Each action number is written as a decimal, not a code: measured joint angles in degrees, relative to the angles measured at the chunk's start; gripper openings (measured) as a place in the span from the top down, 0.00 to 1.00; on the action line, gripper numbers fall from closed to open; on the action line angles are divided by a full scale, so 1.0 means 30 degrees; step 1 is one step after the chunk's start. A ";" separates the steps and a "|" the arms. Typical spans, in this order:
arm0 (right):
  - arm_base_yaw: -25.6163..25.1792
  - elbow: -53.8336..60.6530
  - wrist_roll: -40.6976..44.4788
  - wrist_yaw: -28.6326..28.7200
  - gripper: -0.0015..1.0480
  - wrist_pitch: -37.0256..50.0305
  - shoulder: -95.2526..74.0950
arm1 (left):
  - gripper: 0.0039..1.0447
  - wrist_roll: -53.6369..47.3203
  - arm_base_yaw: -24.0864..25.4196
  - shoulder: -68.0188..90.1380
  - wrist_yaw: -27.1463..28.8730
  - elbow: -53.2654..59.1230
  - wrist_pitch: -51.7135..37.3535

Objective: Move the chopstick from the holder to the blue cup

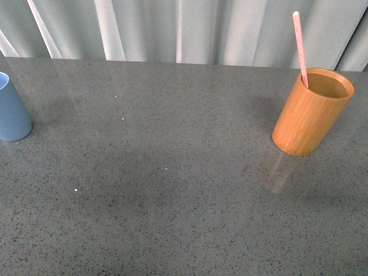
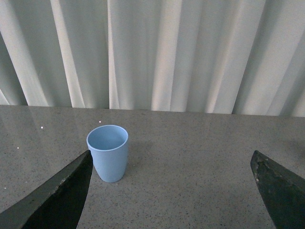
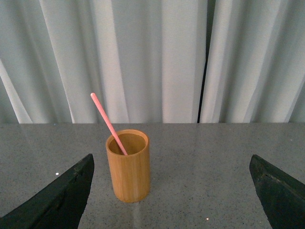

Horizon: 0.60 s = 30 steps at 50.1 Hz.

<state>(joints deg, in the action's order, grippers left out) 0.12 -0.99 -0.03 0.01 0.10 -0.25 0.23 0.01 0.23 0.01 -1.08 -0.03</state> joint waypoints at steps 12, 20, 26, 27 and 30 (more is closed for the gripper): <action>0.0000 0.0000 0.0000 0.0000 0.10 0.0000 0.0000 | 0.06 0.0000 0.0000 0.0000 0.0000 0.0000 0.0000; 0.0000 0.0000 0.0000 0.0000 0.10 0.0000 0.0000 | 0.06 0.0000 0.0000 0.0000 0.0000 0.0000 0.0000; 0.0000 0.0000 0.0000 0.0000 0.10 0.0000 0.0000 | 0.06 0.0000 0.0000 0.0000 0.0000 0.0000 0.0000; 0.0000 0.0000 0.0000 0.0000 0.10 0.0000 0.0000 | 0.06 0.0000 0.0000 0.0000 0.0000 0.0000 0.0000; 0.0000 0.0000 0.0000 0.0000 0.10 0.0000 0.0000 | 0.06 0.0007 -0.0029 0.0015 0.0131 -0.0007 0.0015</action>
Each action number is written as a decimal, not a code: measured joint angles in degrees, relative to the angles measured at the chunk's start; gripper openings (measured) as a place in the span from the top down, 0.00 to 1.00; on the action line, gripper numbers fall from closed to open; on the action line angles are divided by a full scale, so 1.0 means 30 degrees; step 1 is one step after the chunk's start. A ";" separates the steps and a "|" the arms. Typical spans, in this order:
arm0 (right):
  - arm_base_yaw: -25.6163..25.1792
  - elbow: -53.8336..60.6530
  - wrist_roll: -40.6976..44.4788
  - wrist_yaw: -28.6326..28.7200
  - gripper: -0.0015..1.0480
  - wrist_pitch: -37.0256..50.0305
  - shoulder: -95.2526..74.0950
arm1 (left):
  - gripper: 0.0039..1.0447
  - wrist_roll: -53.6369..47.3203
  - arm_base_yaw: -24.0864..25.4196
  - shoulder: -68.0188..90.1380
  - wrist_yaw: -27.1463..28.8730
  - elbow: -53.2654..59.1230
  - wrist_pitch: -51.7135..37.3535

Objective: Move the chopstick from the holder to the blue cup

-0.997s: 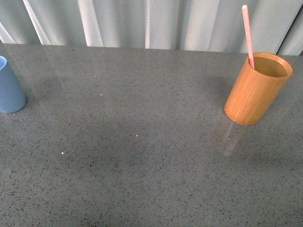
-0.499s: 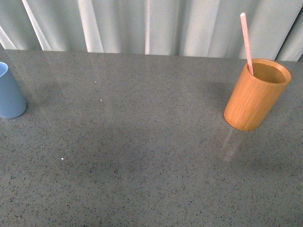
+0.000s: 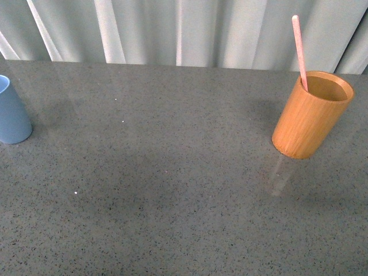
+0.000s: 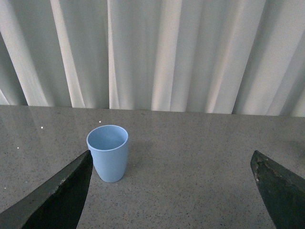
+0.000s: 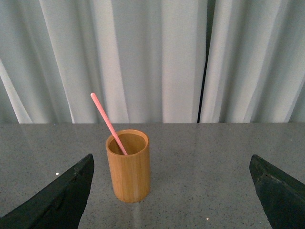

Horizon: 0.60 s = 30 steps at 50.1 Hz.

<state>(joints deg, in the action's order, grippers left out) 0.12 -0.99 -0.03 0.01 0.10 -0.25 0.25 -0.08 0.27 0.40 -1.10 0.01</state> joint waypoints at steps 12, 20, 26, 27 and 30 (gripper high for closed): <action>0.0000 0.0000 0.0000 -0.0015 0.10 0.0000 0.0000 | 0.06 0.2674 -0.0321 0.4022 0.4677 -0.0736 0.0823; 0.0000 0.0000 -0.0007 -0.0007 0.10 0.0000 0.0000 | 0.06 0.1872 0.2178 0.8976 0.2557 -0.2725 -0.2266; 0.0000 0.0000 0.0000 0.0000 0.10 0.0000 0.0000 | 0.06 0.0379 0.3606 1.4841 0.1100 -0.6047 -0.1137; 0.0000 0.0000 0.0000 -0.0007 0.10 0.0000 0.0000 | 0.06 0.0015 0.3825 1.6327 0.0867 -0.6885 -0.0729; 0.0000 0.0000 0.0000 -0.0007 0.10 0.0000 0.0000 | 0.06 -0.0648 0.4175 1.9679 0.0692 -0.8888 0.0386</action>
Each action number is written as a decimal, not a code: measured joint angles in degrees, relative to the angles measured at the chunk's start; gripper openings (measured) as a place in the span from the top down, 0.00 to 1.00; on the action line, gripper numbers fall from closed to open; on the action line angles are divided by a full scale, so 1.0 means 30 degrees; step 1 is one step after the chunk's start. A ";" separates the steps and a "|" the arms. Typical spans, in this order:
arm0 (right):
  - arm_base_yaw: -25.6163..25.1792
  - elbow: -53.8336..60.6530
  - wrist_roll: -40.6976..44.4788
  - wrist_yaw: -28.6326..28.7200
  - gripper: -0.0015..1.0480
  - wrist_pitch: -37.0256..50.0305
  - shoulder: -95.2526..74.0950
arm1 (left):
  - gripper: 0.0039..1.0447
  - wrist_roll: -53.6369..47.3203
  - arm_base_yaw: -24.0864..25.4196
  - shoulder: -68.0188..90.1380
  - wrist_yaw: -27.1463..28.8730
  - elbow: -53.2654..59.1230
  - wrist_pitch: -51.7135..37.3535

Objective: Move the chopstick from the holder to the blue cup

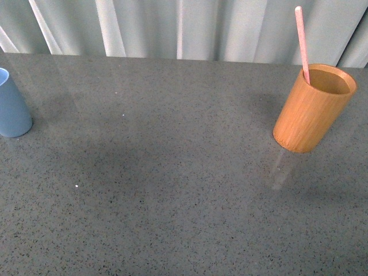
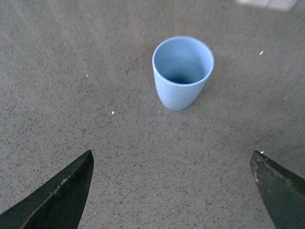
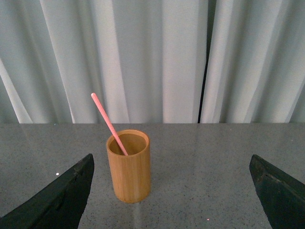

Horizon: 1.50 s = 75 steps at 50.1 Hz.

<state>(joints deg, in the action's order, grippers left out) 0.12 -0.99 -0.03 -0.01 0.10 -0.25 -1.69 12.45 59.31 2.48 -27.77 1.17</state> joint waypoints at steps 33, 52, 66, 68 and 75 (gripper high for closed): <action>0.0000 0.0000 0.0000 0.0007 0.10 0.0000 0.0000 | 0.06 -0.1829 -0.0685 1.1074 0.1727 -0.8313 0.1304; 0.0000 0.0000 0.0000 0.0000 0.10 0.0000 0.0000 | 0.06 -0.1370 -0.1275 1.4251 0.2776 -1.0637 0.0714; 0.0000 0.0000 0.0000 0.0000 0.10 0.0000 0.0000 | 0.06 -0.1384 -0.0984 1.5905 0.3213 -1.1103 0.0393; 0.0000 0.0000 0.0000 0.0000 0.10 0.0000 0.0000 | 0.06 -0.1370 -0.0940 1.6189 0.3315 -1.1300 0.0313; 0.0000 0.0000 -0.0007 0.0007 0.10 0.0000 0.0000 | 0.06 -0.1027 -0.0867 1.6764 0.3191 -1.2109 0.0350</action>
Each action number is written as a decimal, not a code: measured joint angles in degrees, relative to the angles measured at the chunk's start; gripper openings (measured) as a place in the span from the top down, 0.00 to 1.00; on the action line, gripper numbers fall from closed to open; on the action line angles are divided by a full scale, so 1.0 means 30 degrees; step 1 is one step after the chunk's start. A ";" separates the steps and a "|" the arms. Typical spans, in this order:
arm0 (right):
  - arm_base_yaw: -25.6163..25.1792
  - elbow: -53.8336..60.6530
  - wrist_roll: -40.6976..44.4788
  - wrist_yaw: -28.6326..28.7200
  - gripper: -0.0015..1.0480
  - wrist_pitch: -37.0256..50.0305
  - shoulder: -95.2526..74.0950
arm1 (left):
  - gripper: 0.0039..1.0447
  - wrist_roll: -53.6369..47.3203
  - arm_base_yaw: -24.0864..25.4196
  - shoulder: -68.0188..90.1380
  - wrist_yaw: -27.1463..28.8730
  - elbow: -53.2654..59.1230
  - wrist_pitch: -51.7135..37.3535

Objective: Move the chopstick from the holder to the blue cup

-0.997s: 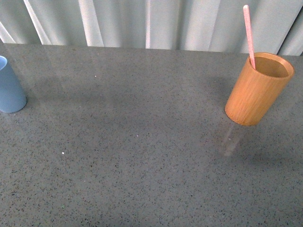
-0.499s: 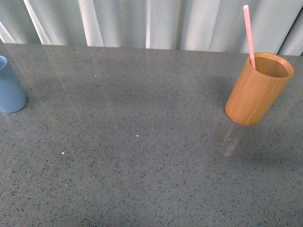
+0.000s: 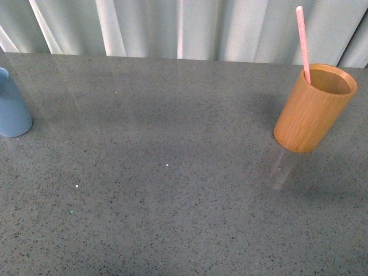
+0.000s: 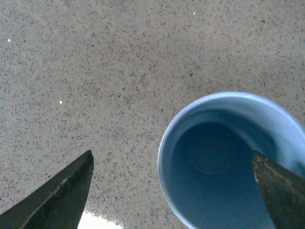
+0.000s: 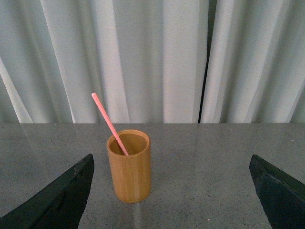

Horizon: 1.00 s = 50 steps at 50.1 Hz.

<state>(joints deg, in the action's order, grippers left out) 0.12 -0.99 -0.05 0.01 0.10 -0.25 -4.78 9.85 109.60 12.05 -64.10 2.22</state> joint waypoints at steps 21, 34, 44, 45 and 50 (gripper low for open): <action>0.0000 0.0000 0.0007 -0.0007 0.10 0.0000 0.0000 | 0.16 0.0466 -0.0160 0.1872 0.0794 -0.1719 0.1887; 0.0000 0.0000 0.0007 0.0000 0.10 0.0000 0.0000 | 0.50 0.0809 -0.0452 0.2703 -0.0073 -0.3147 0.3497; 0.0000 0.0000 0.0007 -0.0007 0.10 0.0000 0.0000 | 0.82 0.0525 -0.0903 0.2725 -0.1275 -0.4073 0.4728; 0.0000 0.0000 0.0007 -0.0007 0.10 0.0000 0.0000 | 0.86 0.0466 -0.0962 0.2710 -0.1384 -0.4073 0.4787; 0.0000 0.0000 0.0000 -0.0007 0.10 0.0000 0.0000 | 0.97 -0.0051 -0.1224 0.2586 -0.1953 -0.4007 0.5122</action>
<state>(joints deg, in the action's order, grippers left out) 0.12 -0.99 -0.05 -0.01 0.10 -0.25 -4.93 6.17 117.36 6.20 -76.12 17.58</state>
